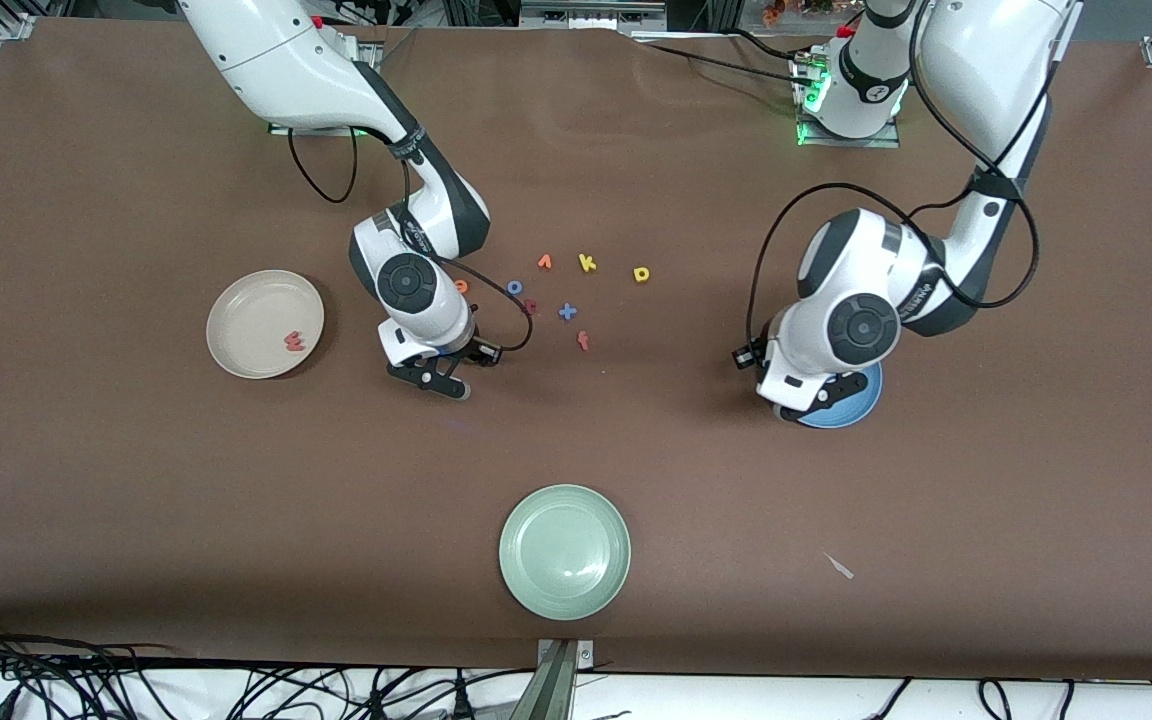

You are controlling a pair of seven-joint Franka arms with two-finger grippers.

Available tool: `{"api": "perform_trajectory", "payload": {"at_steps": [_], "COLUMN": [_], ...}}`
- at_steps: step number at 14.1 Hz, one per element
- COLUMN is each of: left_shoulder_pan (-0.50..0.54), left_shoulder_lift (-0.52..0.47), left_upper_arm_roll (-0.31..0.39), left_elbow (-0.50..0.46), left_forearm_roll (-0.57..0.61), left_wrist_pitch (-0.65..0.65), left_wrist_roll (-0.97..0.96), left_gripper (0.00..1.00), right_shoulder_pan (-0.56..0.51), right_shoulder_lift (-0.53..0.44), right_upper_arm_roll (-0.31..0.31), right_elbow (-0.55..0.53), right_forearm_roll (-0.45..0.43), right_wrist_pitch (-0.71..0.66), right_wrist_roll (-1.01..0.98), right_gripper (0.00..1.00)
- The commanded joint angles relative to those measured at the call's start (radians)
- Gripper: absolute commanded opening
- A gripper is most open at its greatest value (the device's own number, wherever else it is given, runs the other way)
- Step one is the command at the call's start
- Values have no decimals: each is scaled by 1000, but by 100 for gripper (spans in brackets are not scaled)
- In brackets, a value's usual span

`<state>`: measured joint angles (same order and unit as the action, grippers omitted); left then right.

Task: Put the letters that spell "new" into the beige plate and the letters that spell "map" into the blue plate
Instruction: 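Drop the teal letter into the blue plate and green into the white plate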

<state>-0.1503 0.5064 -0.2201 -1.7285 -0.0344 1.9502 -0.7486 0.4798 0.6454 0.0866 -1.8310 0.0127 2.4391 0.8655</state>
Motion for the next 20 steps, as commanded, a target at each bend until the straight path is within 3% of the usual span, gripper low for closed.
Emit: {"api": "perform_trajectory", "payload": {"at_steps": [1, 8, 12, 14, 18, 19, 20], "left_shoulder_pan": [34, 141, 158, 158, 152, 156, 149], "left_shoulder_lift": [-2, 11, 46, 55, 101, 101, 106], "left_upper_arm_roll": [5, 7, 5, 5, -1, -4, -4], "left_elbow": [3, -17, -26, -43, -46, -48, -48], "left_forearm_roll": [-6, -6, 77, 80, 80, 80, 77], "left_wrist_pitch": [-20, -27, -22, -10, -8, -10, -10], "left_wrist_roll": [101, 333, 336, 336, 336, 336, 334], "left_gripper": [16, 16, 16, 17, 18, 25, 46], "right_shoulder_pan": [3, -3, -55, -59, -59, -59, -59], "right_shoulder_lift": [7, 3, -50, -107, -263, -301, -334], "right_upper_arm_roll": [1, -1, -11, -45, -135, -169, -198], "right_elbow": [-10, 2, 75, 38, -144, -189, -238], "right_forearm_roll": [-3, -2, 0, -2, -5, -5, -3], "right_wrist_pitch": [5, -3, -250, -291, -266, -255, -232], "right_wrist_roll": [-34, -100, -257, -357, -621, -688, -750], "right_gripper": [34, 23, 19, 19, 19, 19, 19]}}
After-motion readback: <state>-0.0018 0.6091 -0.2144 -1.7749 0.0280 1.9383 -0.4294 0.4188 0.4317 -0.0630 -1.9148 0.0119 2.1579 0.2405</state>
